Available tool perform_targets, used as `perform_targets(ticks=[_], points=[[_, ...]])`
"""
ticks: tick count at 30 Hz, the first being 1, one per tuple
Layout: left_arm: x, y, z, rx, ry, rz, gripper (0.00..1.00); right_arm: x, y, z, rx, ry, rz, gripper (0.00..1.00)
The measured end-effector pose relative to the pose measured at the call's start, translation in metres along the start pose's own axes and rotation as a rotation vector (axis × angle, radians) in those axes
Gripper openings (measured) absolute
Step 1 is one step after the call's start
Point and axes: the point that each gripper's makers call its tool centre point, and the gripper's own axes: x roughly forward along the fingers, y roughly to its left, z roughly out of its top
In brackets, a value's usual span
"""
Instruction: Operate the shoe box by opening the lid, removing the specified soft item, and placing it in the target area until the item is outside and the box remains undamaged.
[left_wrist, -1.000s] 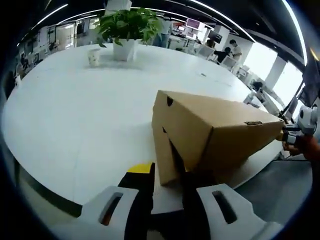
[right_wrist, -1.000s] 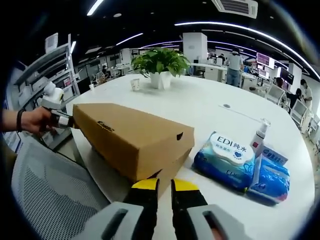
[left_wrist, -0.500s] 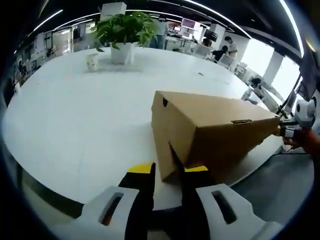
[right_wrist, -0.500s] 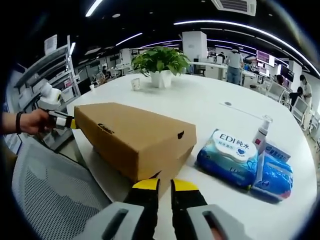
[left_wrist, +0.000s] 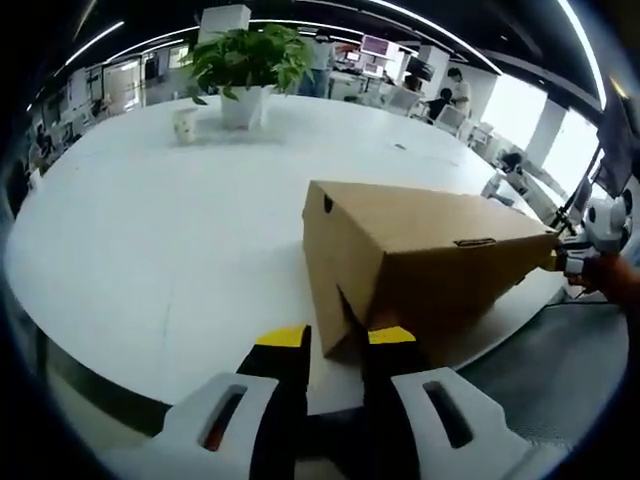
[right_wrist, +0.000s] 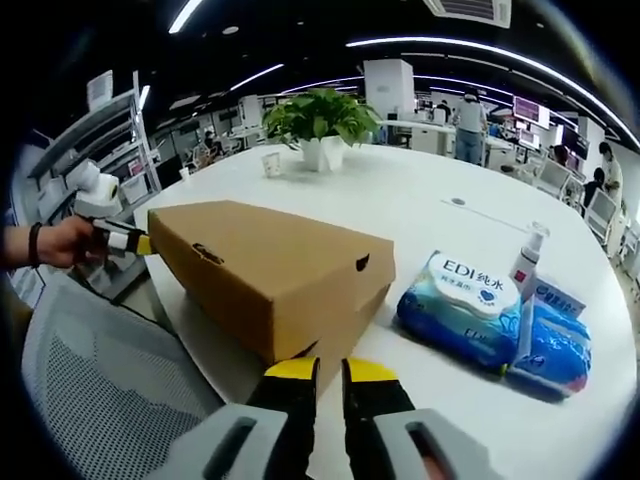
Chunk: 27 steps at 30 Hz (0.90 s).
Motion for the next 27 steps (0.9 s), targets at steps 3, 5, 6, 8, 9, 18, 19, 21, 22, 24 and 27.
perform_targets(ticks=[3,5,6,8,9,18,19,21,22,24,27], points=[[-0.002,-0.001,-0.002,0.006,0.004,0.002,0.19,0.0,0.0,-0.001,-0.002,0.003,0.001,0.04],[-0.004,-0.002,-0.003,0.014,0.005,0.003,0.18,0.0,0.001,-0.001,0.002,0.003,0.001,0.04],[-0.004,-0.002,-0.004,0.014,0.005,0.001,0.19,0.0,0.001,-0.002,0.002,0.004,0.002,0.04],[-0.005,-0.002,-0.005,0.013,0.008,-0.001,0.19,0.0,0.001,-0.002,0.001,0.005,0.003,0.04],[-0.005,-0.002,-0.005,0.014,0.007,0.0,0.19,0.0,0.001,-0.002,0.001,0.005,0.004,0.04],[-0.006,-0.004,-0.003,0.007,-0.002,-0.007,0.19,0.001,0.002,-0.001,0.0,0.002,0.007,0.05],[-0.006,-0.004,-0.003,0.005,-0.004,-0.007,0.19,0.001,0.001,0.0,0.001,0.001,0.006,0.05],[-0.008,-0.002,0.0,0.001,-0.01,-0.003,0.19,-0.002,-0.003,0.001,0.003,0.001,-0.001,0.06],[-0.009,0.0,0.002,-0.004,-0.014,0.0,0.19,-0.004,-0.005,0.002,0.006,0.001,-0.006,0.07],[-0.012,0.003,0.006,-0.014,-0.024,0.005,0.19,-0.007,-0.008,0.004,0.02,-0.006,-0.011,0.12],[-0.016,0.005,0.014,-0.03,-0.041,0.01,0.21,-0.011,-0.012,0.013,0.051,-0.031,-0.012,0.14]])
